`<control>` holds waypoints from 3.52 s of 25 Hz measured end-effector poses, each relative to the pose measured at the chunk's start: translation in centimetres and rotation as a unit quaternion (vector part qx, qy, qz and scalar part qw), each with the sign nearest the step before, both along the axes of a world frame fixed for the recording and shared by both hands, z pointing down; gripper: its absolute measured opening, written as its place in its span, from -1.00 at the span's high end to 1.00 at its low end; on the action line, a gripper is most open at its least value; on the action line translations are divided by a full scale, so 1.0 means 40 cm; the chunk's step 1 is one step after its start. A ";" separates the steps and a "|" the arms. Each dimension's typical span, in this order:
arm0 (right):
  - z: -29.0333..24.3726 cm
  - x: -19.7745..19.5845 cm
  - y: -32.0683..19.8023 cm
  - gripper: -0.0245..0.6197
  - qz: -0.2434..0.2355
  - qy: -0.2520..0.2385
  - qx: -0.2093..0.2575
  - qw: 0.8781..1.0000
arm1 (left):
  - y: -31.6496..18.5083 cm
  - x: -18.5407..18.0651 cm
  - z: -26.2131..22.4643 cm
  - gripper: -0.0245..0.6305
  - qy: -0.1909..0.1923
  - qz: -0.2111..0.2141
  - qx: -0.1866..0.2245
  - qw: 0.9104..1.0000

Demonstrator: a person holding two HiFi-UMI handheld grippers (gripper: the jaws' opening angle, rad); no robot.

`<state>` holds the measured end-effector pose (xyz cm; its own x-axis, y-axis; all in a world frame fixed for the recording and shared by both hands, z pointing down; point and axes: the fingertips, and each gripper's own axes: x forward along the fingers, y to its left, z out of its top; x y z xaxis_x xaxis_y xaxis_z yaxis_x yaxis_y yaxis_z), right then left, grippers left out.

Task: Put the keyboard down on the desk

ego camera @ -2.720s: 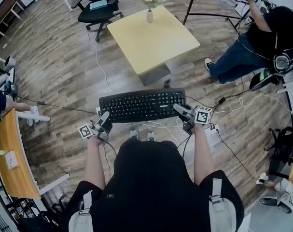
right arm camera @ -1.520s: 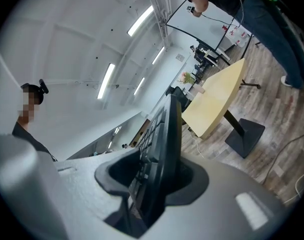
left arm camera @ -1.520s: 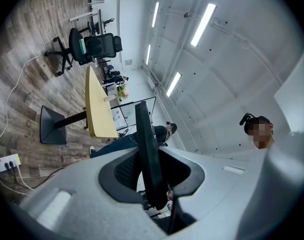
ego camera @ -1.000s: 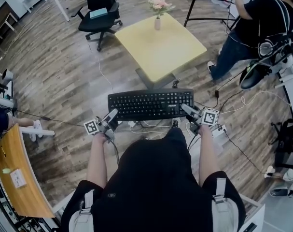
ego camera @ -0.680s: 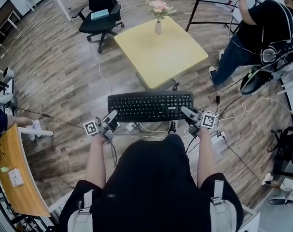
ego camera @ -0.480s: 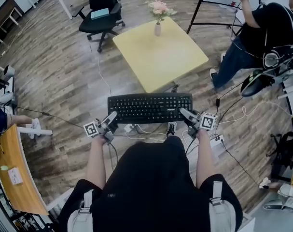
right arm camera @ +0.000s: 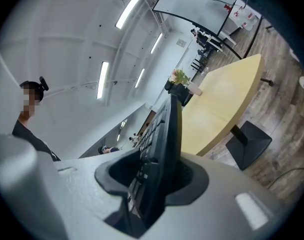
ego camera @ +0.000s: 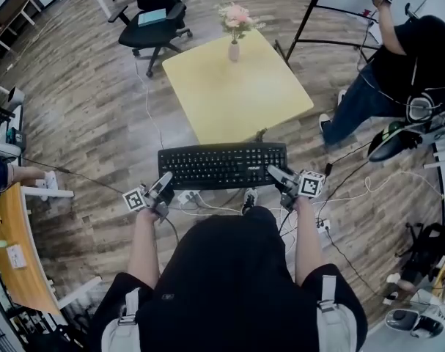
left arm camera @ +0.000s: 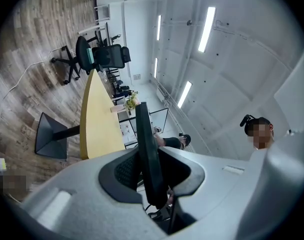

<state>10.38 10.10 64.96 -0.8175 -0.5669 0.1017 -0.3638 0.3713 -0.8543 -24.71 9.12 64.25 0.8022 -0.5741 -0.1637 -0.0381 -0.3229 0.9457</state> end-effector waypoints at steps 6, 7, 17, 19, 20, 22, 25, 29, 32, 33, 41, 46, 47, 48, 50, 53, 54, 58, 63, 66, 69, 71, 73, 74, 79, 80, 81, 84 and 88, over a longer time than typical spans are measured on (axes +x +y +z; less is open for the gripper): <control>0.014 0.129 -0.111 0.44 -0.027 -0.004 -0.010 1.000 | -0.070 0.129 0.000 0.65 -0.007 -0.032 -0.007 0.999; 0.013 0.142 -0.127 0.44 -0.031 -0.005 -0.011 0.999 | -0.078 0.143 0.000 0.65 -0.007 -0.036 -0.008 0.999; 0.034 0.287 -0.228 0.44 -0.063 -0.014 -0.028 0.998 | -0.131 0.291 -0.008 0.65 -0.013 -0.077 -0.016 0.997; 0.039 0.312 -0.250 0.44 -0.071 -0.016 -0.031 0.997 | -0.141 0.316 -0.007 0.65 -0.016 -0.084 -0.018 0.996; 0.040 0.324 -0.261 0.44 -0.075 -0.017 -0.031 0.997 | -0.147 0.329 -0.007 0.65 -0.017 -0.088 -0.018 0.996; 0.045 0.347 -0.283 0.44 -0.081 -0.016 -0.030 0.996 | -0.159 0.352 -0.008 0.65 -0.016 -0.095 -0.016 0.995; 0.043 0.371 -0.308 0.44 -0.085 -0.018 -0.028 0.996 | -0.176 0.378 -0.012 0.65 -0.013 -0.102 -0.015 0.995; 0.044 0.388 -0.327 0.45 -0.087 -0.015 -0.026 0.996 | -0.180 0.399 -0.013 0.65 -0.014 -0.109 -0.018 0.994; 0.045 0.383 -0.322 0.45 -0.095 -0.013 -0.025 0.995 | -0.161 0.400 -0.005 0.65 -0.021 -0.113 -0.026 0.993; 0.046 0.376 -0.322 0.45 -0.098 -0.012 -0.026 0.995 | -0.155 0.395 0.000 0.65 -0.025 -0.114 -0.028 0.993; 0.085 0.367 -0.343 0.44 -0.101 0.011 -0.046 0.994 | -0.168 0.387 0.051 0.63 -0.038 -0.110 -0.055 0.992; 0.095 0.379 -0.387 0.44 -0.092 0.015 -0.056 0.994 | -0.228 0.393 0.068 0.63 -0.043 -0.102 -0.058 0.992; 0.095 0.374 -0.399 0.44 -0.091 0.015 -0.059 0.994 | -0.243 0.389 0.070 0.63 -0.045 -0.101 -0.061 0.992; 0.095 0.369 -0.411 0.44 -0.090 0.016 -0.062 0.994 | -0.256 0.384 0.072 0.62 -0.047 -0.100 -0.062 0.992; 0.097 0.358 -0.434 0.44 -0.089 0.021 -0.065 0.994 | -0.283 0.372 0.077 0.62 -0.051 -0.097 -0.065 0.992; 0.105 0.342 -0.466 0.44 -0.084 0.028 -0.077 0.993 | -0.322 0.353 0.096 0.60 -0.055 -0.092 -0.077 0.991; 0.107 0.334 -0.476 0.44 -0.083 0.029 -0.079 0.993 | -0.334 0.345 0.100 0.60 -0.057 -0.090 -0.079 0.991; 0.124 0.308 -0.520 0.44 -0.074 0.030 -0.089 0.993 | -0.398 0.319 0.106 0.59 -0.064 -0.084 -0.074 0.992; 0.156 0.287 -0.548 0.43 -0.059 0.011 -0.119 0.991 | -0.454 0.309 0.136 0.57 -0.070 -0.072 -0.089 0.991; 0.171 0.276 -0.572 0.43 -0.060 0.013 -0.110 0.992 | -0.481 0.300 0.162 0.56 -0.075 -0.070 -0.095 0.990; 0.189 0.260 -0.612 0.42 -0.053 0.008 -0.124 0.991 | -0.525 0.288 0.184 0.56 -0.075 -0.070 -0.106 0.989; 0.211 0.264 -0.635 0.41 -0.045 0.022 -0.134 0.990 | -0.552 0.282 0.199 0.56 -0.078 -0.070 -0.115 0.988; 0.234 0.270 -0.656 0.40 -0.038 0.039 -0.148 0.987 | -0.581 0.276 0.205 0.56 -0.083 -0.069 -0.114 0.988; 0.240 0.267 -0.668 0.40 -0.035 0.038 -0.156 0.986 | -0.596 0.274 0.206 0.56 -0.084 -0.069 -0.113 0.988; 0.243 0.236 -0.741 0.38 -0.042 0.043 -0.134 0.989 | -0.659 0.253 0.217 0.55 -0.091 -0.070 -0.120 0.986; 0.251 0.230 -0.748 0.38 -0.042 0.045 -0.136 0.989 | -0.664 0.246 0.223 0.55 -0.091 -0.071 -0.126 0.985; 0.263 0.225 -0.751 0.38 -0.041 0.046 -0.144 0.988 | -0.668 0.239 0.229 0.55 -0.092 -0.072 -0.131 0.984; 0.295 0.215 -0.762 0.38 -0.033 0.054 -0.166 0.984 | -0.686 0.224 0.247 0.55 -0.093 -0.071 -0.137 0.984; 0.308 0.198 -0.776 0.37 -0.035 0.051 -0.165 0.984 | -0.703 0.220 0.263 0.55 -0.085 -0.069 -0.145 0.983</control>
<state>18.30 -20.95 77.28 -0.8291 -0.4326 0.3542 -0.4370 0.1061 -0.8932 -15.91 -19.02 74.78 0.7150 -0.6823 0.1524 -0.2281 -0.0216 0.9734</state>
